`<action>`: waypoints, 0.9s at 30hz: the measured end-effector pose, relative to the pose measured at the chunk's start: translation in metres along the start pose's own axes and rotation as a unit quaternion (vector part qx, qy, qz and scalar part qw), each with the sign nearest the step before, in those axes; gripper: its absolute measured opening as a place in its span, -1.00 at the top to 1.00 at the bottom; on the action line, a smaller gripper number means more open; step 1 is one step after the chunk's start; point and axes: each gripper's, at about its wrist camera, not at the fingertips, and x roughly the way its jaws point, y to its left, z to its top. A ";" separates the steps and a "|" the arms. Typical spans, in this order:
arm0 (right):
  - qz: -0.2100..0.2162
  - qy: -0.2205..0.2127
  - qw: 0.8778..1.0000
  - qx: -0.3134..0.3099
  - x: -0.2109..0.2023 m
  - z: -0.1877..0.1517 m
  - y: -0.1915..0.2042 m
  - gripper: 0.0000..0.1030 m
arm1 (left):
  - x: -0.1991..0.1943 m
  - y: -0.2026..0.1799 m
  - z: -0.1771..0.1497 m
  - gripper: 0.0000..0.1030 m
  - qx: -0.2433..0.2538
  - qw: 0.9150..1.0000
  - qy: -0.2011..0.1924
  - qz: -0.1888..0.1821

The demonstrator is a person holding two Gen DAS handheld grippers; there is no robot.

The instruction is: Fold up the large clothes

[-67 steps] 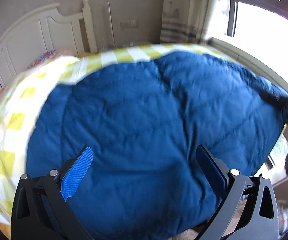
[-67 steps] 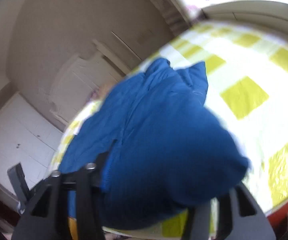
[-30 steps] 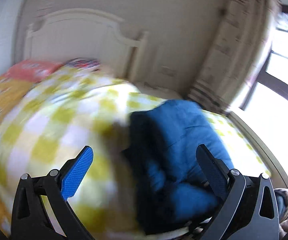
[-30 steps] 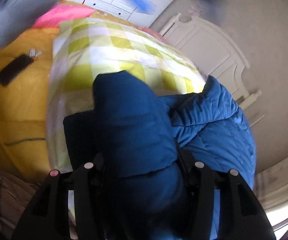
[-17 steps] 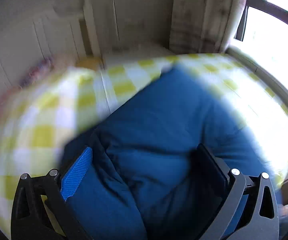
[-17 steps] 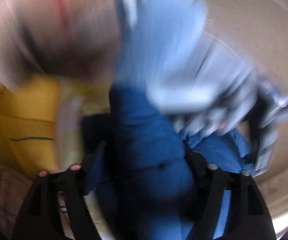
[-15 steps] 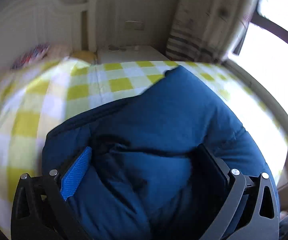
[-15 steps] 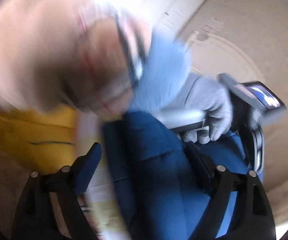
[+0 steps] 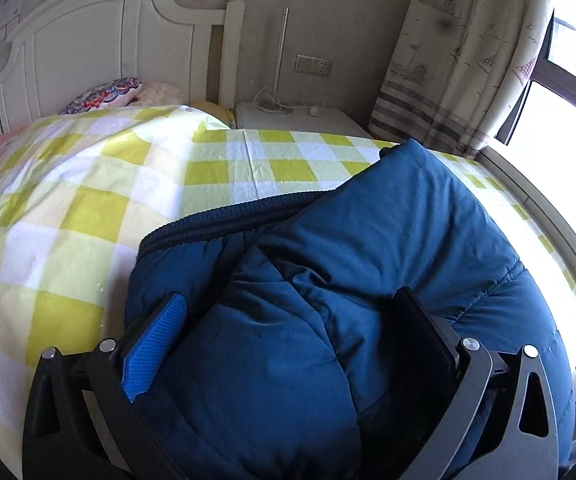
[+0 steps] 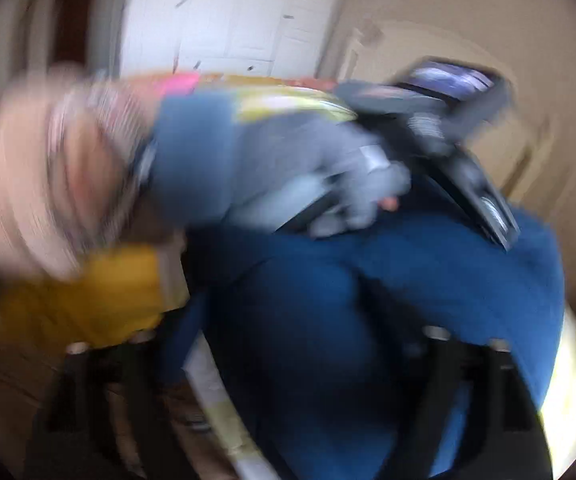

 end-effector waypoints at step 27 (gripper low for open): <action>-0.053 -0.066 0.964 0.251 -0.062 -0.027 -0.211 0.48 | -0.024 0.007 -0.017 -0.91 -0.051 0.987 -0.011 0.155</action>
